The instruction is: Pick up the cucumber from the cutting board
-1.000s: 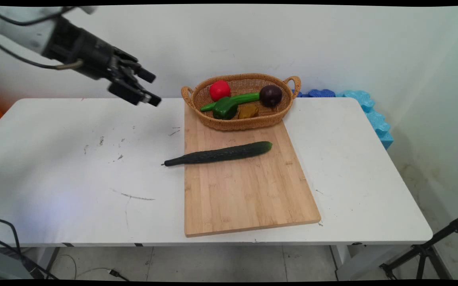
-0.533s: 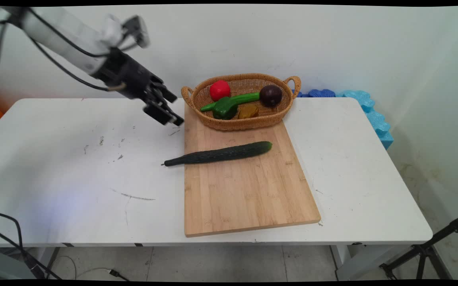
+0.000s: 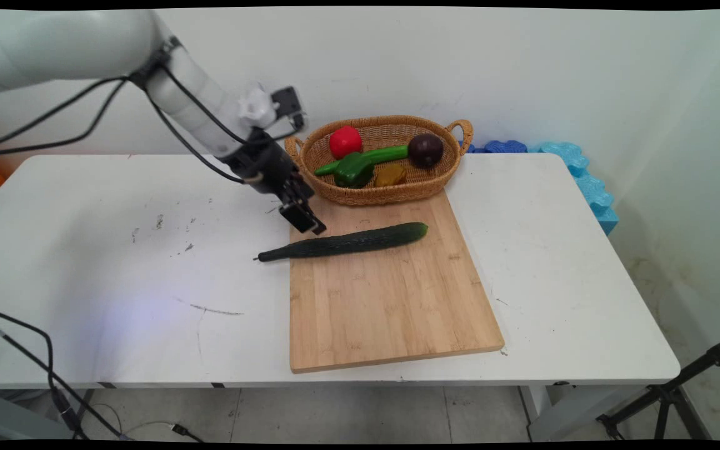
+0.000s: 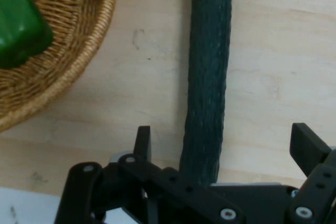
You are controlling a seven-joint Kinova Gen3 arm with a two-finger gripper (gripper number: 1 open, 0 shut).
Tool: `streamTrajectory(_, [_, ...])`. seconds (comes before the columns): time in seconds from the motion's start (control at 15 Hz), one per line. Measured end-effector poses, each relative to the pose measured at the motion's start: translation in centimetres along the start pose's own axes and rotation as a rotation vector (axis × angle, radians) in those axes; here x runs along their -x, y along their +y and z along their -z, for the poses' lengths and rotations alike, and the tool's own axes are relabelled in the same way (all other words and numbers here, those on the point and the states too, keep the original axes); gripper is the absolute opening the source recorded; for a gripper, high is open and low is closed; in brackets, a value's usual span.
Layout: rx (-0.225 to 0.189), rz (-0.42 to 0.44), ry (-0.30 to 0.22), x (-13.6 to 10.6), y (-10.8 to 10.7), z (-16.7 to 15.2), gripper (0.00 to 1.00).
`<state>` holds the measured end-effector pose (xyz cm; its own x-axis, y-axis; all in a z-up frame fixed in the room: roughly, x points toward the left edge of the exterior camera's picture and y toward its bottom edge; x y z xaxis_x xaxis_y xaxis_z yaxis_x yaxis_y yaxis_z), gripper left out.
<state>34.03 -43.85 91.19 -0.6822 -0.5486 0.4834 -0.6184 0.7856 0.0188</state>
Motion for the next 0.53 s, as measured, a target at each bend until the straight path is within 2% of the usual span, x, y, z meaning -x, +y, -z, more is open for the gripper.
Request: streamTrajectory(0.53, [0.008,-0.016,-0.062,-1.3,0.0,-5.0,1.00])
